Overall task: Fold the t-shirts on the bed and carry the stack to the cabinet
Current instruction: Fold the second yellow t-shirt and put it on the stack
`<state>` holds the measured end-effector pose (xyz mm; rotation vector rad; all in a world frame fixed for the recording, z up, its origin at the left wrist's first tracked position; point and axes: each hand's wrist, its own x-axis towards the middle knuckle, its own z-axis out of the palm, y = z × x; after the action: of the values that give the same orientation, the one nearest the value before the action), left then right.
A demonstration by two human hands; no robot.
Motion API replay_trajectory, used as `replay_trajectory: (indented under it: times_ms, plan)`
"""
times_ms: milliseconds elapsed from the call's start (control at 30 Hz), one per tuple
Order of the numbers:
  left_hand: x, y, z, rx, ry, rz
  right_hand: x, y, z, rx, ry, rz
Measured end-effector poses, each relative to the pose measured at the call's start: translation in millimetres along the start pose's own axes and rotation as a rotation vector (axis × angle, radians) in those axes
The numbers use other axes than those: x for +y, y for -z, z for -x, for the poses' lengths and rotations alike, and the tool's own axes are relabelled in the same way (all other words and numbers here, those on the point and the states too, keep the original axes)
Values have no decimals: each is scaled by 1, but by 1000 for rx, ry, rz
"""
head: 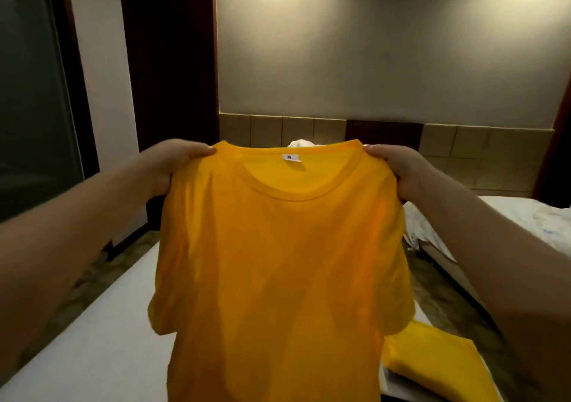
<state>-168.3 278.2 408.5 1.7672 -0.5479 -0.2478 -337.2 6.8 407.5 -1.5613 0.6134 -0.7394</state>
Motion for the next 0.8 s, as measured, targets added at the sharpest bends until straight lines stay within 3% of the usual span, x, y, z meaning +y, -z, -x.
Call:
replay_trajectory:
  times_ms: [67,167,367,600,800]
  plan:
    - [-11,-19,10,44,107,187,14,-13,7,-3,-99,-110]
    - [-27,-62,35,138,94,363,40,-41,27,54,-87,-244]
    - [-84,-139,69,271,-192,165,102,-98,101,89,333,50]
    - [-110,-151,85,253,-198,118,133,-113,121,185,388,258]
    - [-116,-146,85,215,-188,130,138,-111,126,57,406,189]
